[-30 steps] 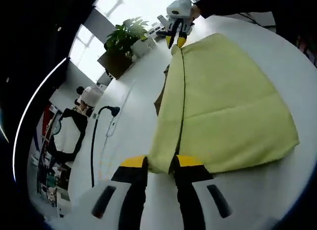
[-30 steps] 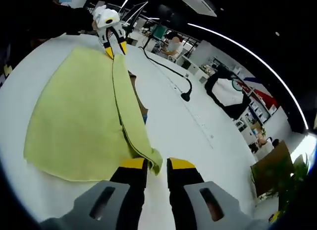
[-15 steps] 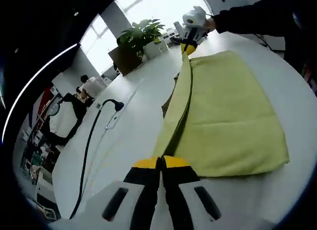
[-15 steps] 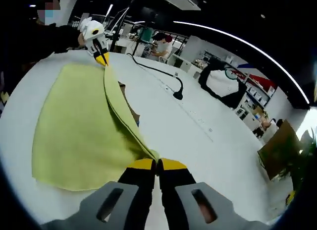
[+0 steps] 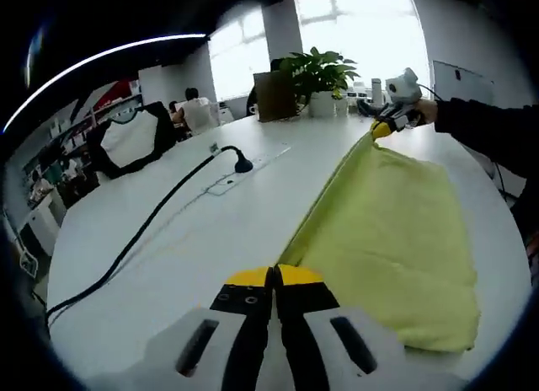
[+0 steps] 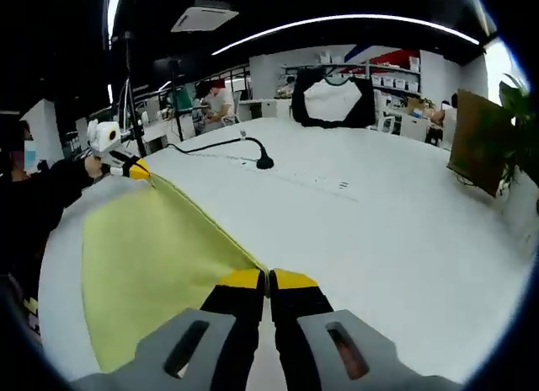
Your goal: Fold the garment on the visible template until the final outline fits inside the template.
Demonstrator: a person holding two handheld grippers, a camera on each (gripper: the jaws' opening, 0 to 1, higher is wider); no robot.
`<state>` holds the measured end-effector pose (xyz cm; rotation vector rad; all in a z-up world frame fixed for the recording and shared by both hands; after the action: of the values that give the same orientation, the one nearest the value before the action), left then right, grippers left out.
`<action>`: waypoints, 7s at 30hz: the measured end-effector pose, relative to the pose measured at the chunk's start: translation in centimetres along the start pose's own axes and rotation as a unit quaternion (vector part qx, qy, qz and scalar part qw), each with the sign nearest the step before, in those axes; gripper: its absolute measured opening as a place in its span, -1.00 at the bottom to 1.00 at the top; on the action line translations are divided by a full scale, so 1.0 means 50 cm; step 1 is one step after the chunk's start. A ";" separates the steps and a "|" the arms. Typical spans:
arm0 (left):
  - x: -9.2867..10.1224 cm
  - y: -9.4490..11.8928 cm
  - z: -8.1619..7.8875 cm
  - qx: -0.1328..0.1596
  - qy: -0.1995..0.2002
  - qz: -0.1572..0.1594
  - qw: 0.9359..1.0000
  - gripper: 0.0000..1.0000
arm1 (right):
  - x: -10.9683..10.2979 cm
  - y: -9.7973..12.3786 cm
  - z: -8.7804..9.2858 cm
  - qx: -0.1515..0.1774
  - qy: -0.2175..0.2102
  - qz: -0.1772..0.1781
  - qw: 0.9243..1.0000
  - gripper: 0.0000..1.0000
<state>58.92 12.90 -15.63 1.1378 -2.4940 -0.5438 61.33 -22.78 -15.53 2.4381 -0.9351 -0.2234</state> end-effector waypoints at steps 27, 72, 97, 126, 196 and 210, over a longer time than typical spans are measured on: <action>-0.050 -0.032 0.022 0.001 0.122 -0.088 0.989 -0.91 | 0.056 -0.028 0.036 -0.059 0.110 0.113 0.986 -0.86; 0.176 0.225 0.031 0.137 0.061 -0.090 0.985 -0.26 | -0.166 0.206 0.044 0.061 0.145 0.177 0.972 -0.12; 0.243 0.211 0.175 0.094 0.197 -0.046 0.975 -0.52 | -0.272 0.196 0.163 0.041 0.027 0.121 0.992 -0.52; 0.240 0.240 0.213 0.064 0.200 -0.061 0.976 -0.98 | -0.275 0.199 0.174 0.020 0.017 0.127 0.992 -1.00; 0.363 0.616 0.069 0.275 0.013 -0.220 0.936 1.00 | -0.336 0.636 0.095 0.211 0.024 0.355 0.910 0.70; 0.375 0.652 0.056 0.292 0.025 -0.240 0.925 1.00 | -0.330 0.668 0.092 0.203 0.021 0.382 0.902 0.99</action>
<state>25.20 18.72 0.25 1.9793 -2.3872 0.1495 28.18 -34.77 -2.60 2.1808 -1.9797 0.3359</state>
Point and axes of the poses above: the point that each gripper's makers call its tool centre point, and the gripper's own axes: y roughly backward along the fingers, x roughly to its right, z roughly out of its underside, the point moved 1 cm from there along y, roughly backward along the fingers, and after that the axes turned 11 degrees about y, right-handed, at the moved point
